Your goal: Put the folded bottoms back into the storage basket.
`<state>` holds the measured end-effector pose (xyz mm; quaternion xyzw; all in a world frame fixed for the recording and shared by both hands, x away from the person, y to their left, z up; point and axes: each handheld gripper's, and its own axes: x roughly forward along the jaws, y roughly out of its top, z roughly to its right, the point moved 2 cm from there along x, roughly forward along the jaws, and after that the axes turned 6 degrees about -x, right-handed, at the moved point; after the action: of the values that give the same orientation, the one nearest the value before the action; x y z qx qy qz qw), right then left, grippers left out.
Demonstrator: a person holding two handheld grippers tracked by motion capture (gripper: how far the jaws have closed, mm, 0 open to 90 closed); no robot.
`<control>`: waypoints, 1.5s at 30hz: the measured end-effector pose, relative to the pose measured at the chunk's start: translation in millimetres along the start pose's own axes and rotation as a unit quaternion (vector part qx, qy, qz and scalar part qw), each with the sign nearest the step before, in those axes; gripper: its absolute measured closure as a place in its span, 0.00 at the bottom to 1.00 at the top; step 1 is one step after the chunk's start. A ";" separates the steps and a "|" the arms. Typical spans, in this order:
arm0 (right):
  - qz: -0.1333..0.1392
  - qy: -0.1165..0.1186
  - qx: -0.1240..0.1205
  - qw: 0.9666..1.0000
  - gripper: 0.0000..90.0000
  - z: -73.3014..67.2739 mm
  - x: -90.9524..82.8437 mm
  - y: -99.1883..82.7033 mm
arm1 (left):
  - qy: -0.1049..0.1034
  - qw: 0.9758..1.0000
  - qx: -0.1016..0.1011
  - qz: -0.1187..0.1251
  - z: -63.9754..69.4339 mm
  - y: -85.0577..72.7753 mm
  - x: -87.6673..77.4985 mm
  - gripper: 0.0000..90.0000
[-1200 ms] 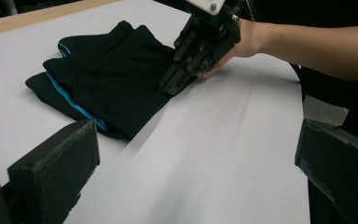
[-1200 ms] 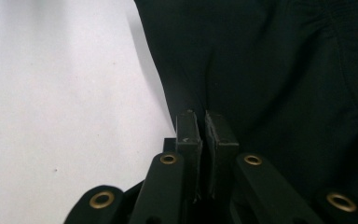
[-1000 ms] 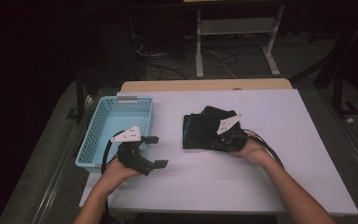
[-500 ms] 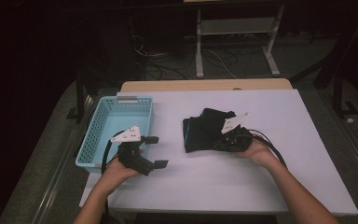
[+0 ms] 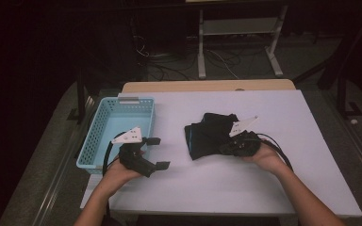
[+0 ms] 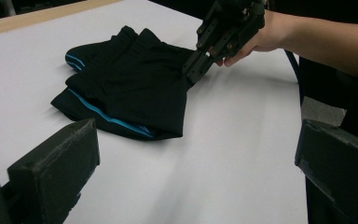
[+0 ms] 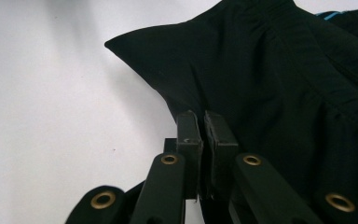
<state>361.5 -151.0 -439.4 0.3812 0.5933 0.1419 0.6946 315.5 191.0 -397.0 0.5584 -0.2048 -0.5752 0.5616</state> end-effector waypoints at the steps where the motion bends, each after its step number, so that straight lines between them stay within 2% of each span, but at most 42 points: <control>1: -0.001 0.001 0.001 1.000 0.95 -1.0 -0.3 -0.4 | 0.000 1.000 0.000 0.000 -0.1 0.0 -0.1 0.00; 9: 0.005 0.014 0.007 1.000 0.95 -11.7 -2.9 -2.4 | 0.000 1.000 -0.001 0.000 0.0 0.0 0.0 0.00; 17: 0.000 0.023 -0.009 1.000 0.95 -29.5 -7.0 -4.7 | 0.001 1.000 -0.001 0.000 0.0 0.0 0.0 0.00; 29: 0.003 0.037 -0.013 0.999 0.95 -53.1 -14.8 -12.9 | 0.001 1.000 -0.002 0.001 -0.2 0.1 -0.1 0.00; 45: 0.006 0.058 -0.021 0.998 0.94 -80.0 -9.7 -19.1 | 0.000 1.000 -0.002 0.001 0.0 -0.1 -0.2 0.00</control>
<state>279.5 -141.2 -446.2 0.3617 0.6269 0.1805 0.6660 315.4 191.1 -397.1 0.5570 -0.2042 -0.5752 0.5632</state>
